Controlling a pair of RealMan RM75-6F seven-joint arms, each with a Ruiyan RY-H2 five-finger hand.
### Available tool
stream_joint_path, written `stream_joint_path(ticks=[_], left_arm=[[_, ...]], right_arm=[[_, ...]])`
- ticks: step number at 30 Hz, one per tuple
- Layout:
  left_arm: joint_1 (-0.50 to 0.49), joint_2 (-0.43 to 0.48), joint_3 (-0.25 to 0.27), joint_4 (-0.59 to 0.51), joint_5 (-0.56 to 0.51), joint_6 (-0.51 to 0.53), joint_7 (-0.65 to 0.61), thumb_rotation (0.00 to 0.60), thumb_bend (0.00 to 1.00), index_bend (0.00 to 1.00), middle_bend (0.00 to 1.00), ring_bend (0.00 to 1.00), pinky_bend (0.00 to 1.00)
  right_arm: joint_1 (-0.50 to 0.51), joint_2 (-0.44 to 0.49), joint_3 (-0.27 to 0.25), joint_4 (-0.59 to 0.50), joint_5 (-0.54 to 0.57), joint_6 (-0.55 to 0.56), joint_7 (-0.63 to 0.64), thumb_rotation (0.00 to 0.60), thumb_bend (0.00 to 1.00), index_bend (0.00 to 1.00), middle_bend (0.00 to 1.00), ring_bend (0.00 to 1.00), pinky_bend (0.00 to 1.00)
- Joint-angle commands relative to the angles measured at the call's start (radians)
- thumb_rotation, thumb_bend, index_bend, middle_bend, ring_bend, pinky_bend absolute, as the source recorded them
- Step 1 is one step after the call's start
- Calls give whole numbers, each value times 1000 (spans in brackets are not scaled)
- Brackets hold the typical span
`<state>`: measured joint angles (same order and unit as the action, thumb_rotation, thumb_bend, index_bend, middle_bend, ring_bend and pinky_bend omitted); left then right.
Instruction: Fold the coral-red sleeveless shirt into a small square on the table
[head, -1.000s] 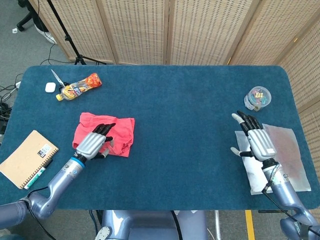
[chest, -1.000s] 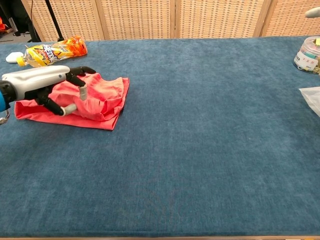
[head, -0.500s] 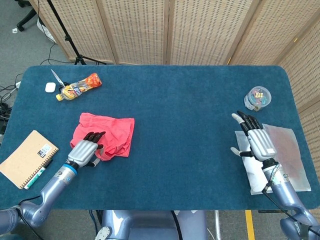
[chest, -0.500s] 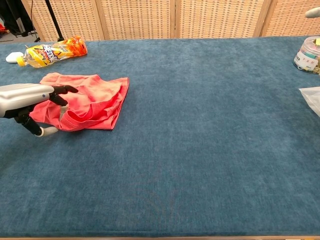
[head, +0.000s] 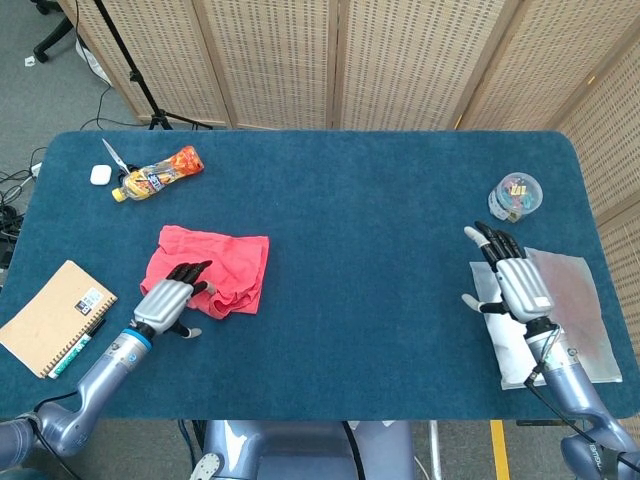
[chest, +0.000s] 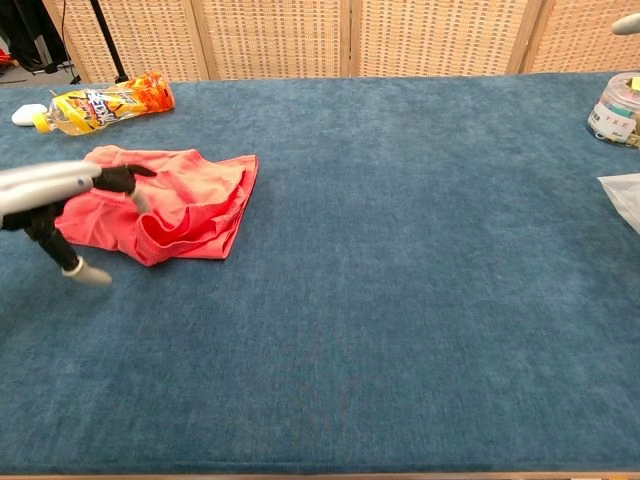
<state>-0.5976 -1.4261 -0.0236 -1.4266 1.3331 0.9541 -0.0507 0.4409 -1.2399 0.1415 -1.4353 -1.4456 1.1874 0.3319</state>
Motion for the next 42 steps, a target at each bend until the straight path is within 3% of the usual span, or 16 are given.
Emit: stream_joint_path(ticks=[1, 11, 15, 26, 32, 42], left_arm=[[29, 22, -21, 46, 138, 133, -201, 600, 77, 0, 0, 0, 0], [38, 9, -30, 113, 157, 153, -384, 600, 77, 0, 0, 0, 0], [44, -39, -59, 204, 124, 173, -356, 600, 77, 0, 0, 0, 0], [8, -149, -135, 447, 22, 108, -343, 600, 78, 0, 0, 0, 0], [-3, -181, -113, 514, 17, 42, -328, 600, 78, 0, 0, 0, 0], [19, -178, -75, 520, 24, 3, -319, 600, 79, 0, 0, 0, 0]], right_arm=[[0, 0, 0, 0, 0, 0, 0, 600, 239, 0, 0, 0, 0], [0, 1, -1, 0, -1, -2, 1, 600, 244, 0, 0, 0, 0], [0, 1, -2, -1, -2, -3, 1, 600, 244, 0, 0, 0, 0], [3, -3, -3, 2, 0, -8, -5, 600, 246, 0, 0, 0, 0], [4, -6, -3, 4, 3, -12, -9, 600, 245, 0, 0, 0, 0], [3, -4, -1, 4, 7, -12, -8, 600, 247, 0, 0, 0, 0]])
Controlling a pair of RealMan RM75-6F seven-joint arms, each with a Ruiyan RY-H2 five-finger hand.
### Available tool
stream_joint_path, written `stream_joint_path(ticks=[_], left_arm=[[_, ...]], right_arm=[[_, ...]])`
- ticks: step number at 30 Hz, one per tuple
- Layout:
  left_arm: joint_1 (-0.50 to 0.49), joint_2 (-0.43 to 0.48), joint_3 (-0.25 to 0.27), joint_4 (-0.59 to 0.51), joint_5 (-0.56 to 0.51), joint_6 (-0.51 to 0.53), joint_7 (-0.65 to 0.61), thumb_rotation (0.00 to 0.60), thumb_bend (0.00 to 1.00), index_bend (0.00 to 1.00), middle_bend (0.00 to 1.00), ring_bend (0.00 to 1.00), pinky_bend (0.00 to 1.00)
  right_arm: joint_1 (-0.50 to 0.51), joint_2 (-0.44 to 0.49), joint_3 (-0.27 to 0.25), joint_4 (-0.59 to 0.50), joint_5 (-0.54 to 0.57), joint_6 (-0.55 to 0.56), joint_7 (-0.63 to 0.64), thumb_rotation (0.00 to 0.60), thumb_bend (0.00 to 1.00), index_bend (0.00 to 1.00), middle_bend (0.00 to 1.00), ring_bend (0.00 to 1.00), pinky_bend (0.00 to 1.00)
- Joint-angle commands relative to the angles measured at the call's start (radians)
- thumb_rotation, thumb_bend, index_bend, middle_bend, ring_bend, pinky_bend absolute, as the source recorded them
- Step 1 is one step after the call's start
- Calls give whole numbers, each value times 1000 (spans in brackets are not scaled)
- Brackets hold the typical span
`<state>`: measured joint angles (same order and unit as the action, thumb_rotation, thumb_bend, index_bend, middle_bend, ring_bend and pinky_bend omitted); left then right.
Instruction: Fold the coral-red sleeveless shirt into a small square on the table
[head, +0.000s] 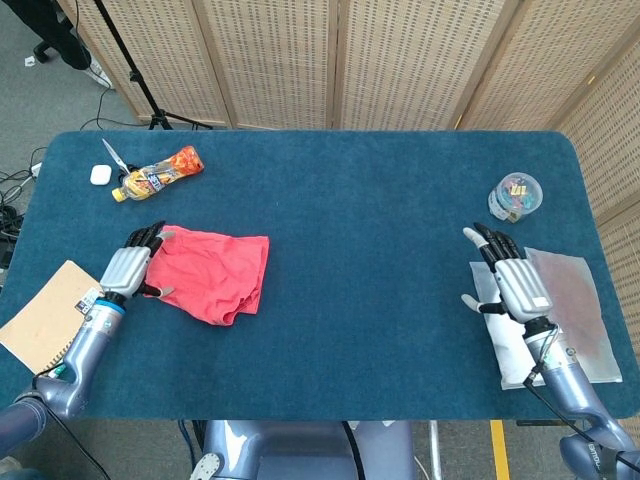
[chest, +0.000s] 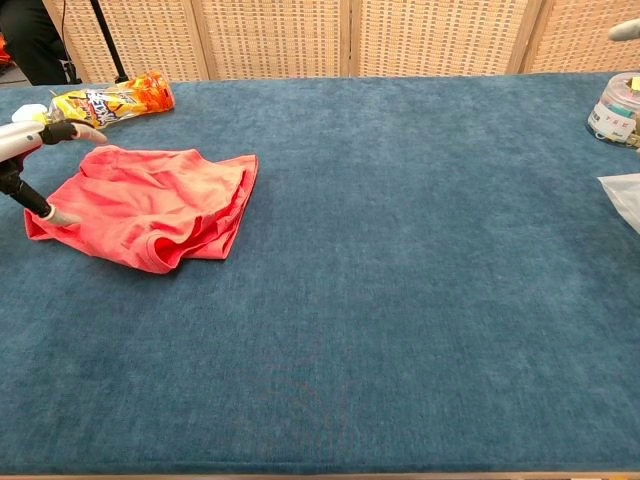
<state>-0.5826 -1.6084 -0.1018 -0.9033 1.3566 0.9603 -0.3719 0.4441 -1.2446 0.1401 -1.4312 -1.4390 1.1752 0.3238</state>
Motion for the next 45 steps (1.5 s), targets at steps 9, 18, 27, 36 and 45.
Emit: stream_joint_path(ticks=[9, 18, 27, 36, 45], left_arm=[[21, 14, 5, 11, -23, -32, 14, 600, 84, 0, 0, 0, 0], [26, 33, -25, 3, -8, 20, -47, 600, 85, 0, 0, 0, 0], [36, 86, -65, -58, 0, 97, -101, 600, 84, 0, 0, 0, 0], [108, 116, -103, -129, -77, 228, 132, 600, 68, 0, 0, 0, 0], [251, 204, -104, -410, -162, 422, 425, 600, 44, 0, 0, 0, 0]], right_arm=[[0, 0, -1, -2, -1, -2, -2, 600, 245, 0, 0, 0, 0], [0, 0, -2, -4, 0, -3, -5, 600, 247, 0, 0, 0, 0], [-1, 2, -2, -5, -2, 0, -1, 600, 246, 0, 0, 0, 0], [-3, -1, -1, 2, -6, 11, -18, 600, 243, 0, 0, 0, 0], [-28, -74, 38, 60, 55, 120, -338, 600, 160, 0, 0, 0, 0]])
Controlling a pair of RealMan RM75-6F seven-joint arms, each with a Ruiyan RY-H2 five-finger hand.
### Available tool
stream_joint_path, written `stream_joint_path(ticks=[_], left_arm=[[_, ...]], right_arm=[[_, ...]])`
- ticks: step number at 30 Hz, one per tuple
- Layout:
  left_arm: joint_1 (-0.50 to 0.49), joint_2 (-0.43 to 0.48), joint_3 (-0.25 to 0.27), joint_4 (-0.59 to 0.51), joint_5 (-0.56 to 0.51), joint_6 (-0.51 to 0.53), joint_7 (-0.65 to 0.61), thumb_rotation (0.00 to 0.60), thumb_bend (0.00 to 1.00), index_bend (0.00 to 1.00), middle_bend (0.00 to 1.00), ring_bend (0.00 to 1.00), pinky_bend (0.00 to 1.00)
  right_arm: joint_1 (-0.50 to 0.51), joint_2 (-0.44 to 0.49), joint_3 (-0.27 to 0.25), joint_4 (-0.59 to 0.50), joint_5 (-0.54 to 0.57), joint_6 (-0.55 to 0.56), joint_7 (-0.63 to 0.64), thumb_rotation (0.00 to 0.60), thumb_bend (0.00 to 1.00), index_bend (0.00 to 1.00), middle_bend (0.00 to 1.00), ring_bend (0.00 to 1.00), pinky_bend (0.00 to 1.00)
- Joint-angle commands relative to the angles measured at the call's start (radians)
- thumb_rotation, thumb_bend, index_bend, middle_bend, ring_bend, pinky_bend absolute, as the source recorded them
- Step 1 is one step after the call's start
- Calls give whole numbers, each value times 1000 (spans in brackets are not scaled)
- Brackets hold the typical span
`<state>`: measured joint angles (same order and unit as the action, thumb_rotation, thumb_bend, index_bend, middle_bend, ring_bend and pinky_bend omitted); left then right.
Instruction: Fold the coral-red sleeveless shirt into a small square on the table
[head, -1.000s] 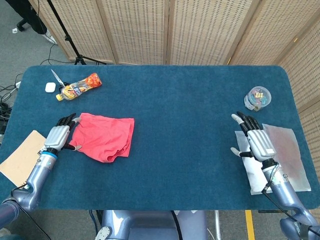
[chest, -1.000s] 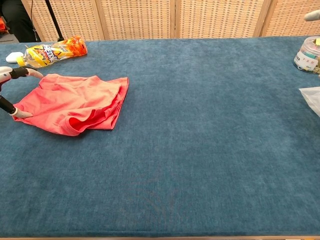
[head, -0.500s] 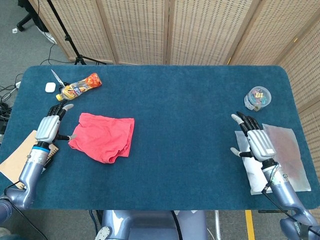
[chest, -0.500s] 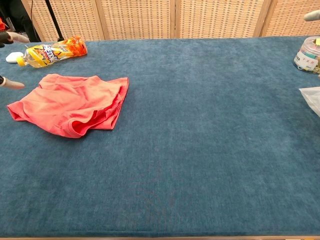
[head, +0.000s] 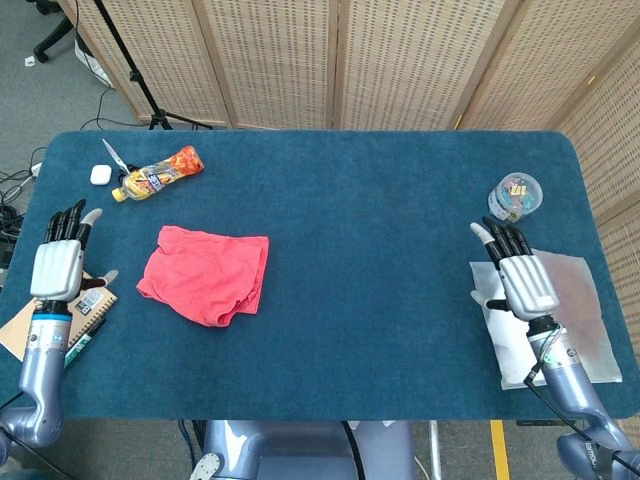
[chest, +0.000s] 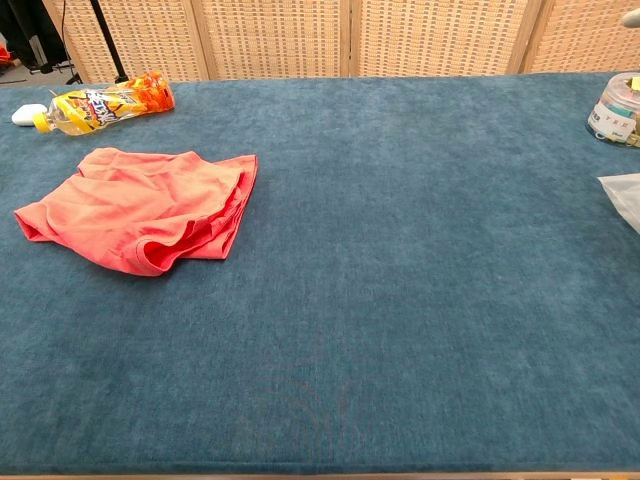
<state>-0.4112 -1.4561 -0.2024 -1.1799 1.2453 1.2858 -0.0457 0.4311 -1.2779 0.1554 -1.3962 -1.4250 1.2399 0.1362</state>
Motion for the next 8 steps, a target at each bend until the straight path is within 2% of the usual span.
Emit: stream_joint_path(ticks=[1, 4, 8], left_arm=[[105, 71, 3, -181, -61, 116, 115, 600, 45, 0, 0, 0, 0], [142, 102, 12, -258, -74, 144, 137, 600, 50, 0, 0, 0, 0], [169, 121, 22, -306, -75, 164, 157, 600, 54, 0, 0, 0, 0]], right_arm=[[-19, -45, 27, 20, 60, 56, -189, 600, 149, 0, 0, 0, 0], [-22, -47, 34, -1, 88, 53, -238, 600, 123, 0, 0, 0, 0], [-25, -44, 41, -21, 109, 52, -271, 600, 114, 0, 0, 0, 0]])
